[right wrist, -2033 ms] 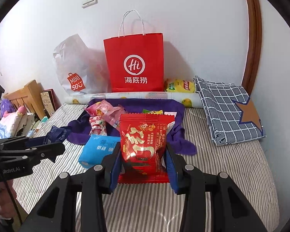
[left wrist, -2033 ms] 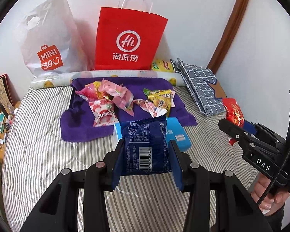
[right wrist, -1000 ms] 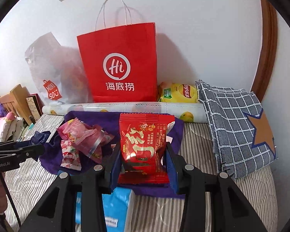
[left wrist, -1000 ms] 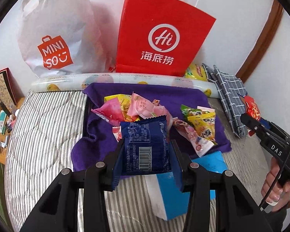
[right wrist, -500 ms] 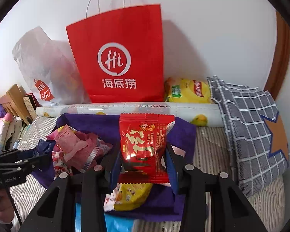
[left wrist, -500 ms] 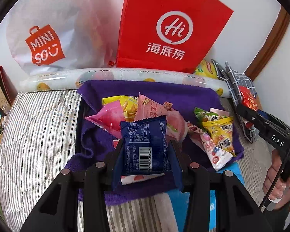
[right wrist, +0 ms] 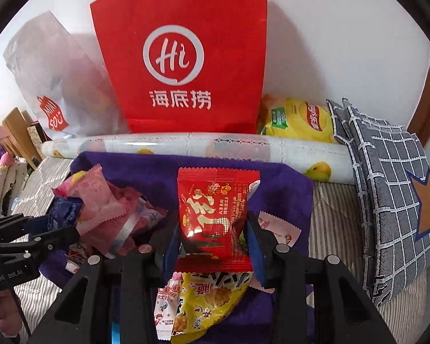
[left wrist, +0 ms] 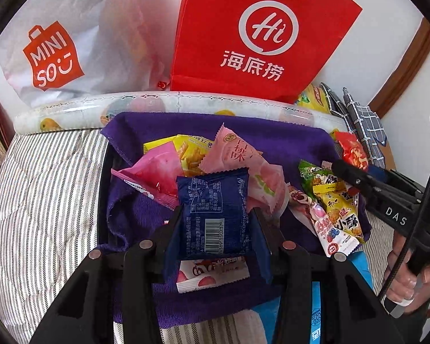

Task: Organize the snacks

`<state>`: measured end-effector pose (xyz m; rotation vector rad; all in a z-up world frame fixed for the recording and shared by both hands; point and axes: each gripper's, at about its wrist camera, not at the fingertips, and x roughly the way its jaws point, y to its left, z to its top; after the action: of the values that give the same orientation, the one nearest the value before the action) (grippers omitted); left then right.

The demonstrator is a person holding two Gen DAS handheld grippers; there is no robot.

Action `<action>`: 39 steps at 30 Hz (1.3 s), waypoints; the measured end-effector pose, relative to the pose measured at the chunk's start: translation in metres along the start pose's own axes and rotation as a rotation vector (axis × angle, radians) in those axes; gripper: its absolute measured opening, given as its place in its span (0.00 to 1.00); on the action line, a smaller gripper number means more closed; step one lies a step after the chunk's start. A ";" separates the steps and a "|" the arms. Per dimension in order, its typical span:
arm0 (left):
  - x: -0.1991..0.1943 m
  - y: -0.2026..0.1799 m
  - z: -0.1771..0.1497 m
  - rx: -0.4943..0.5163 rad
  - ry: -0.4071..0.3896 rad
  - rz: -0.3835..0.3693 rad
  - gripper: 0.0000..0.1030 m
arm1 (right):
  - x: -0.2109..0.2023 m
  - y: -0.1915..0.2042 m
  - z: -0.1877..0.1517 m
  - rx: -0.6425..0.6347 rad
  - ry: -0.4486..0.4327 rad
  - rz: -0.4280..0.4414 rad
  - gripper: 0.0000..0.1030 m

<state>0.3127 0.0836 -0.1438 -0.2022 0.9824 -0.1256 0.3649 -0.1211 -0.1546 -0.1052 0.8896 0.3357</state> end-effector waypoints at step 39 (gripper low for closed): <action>-0.201 -0.089 -0.136 0.081 -0.236 0.124 0.95 | -0.247 0.019 -0.128 0.137 -0.146 -0.118 0.66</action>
<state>0.0870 0.0214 -0.0343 -0.0783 0.7509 -0.0266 0.1199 -0.1925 -0.0421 -0.0061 0.7555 0.1689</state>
